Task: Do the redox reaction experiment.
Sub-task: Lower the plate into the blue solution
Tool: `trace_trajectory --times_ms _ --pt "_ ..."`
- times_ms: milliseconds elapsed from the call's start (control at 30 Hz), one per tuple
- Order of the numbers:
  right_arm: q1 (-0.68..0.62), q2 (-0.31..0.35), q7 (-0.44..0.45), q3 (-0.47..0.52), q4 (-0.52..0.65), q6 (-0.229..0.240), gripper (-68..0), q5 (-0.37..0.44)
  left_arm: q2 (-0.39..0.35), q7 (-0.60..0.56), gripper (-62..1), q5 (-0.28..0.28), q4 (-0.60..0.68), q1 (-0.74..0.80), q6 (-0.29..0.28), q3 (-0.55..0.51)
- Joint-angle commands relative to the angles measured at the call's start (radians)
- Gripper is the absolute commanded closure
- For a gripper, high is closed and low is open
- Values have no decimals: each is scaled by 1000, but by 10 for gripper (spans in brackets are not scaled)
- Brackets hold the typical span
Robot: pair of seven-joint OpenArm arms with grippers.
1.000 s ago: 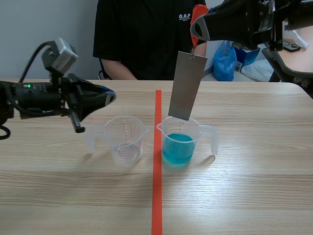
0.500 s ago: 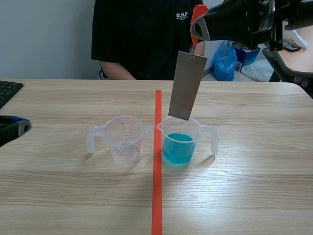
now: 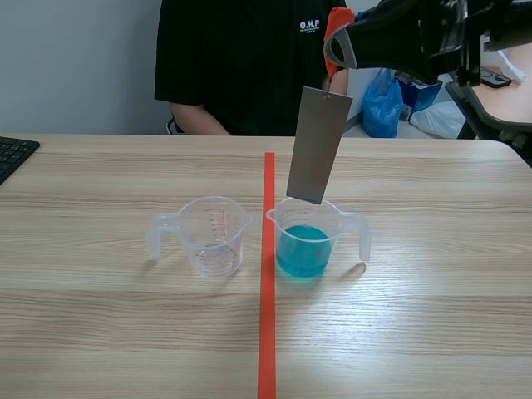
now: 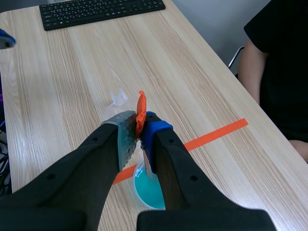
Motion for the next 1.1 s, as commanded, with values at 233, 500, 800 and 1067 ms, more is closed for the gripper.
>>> trace_trajectory --times_ms 233,500,800,1067 --pt "-16 2 19 21 11 4 -17 10 185 -147 -32 145 23 171 196 -66" --pt "-16 2 42 21 -6 4 -17 2 270 -150 -32 287 111 249 254 -80" --pt "-16 2 100 20 -47 8 -17 -32 272 -150 -32 288 134 244 255 -80" --pt "-16 -43 125 10 -96 17 -17 -125 273 -150 -32 288 133 244 254 -80"
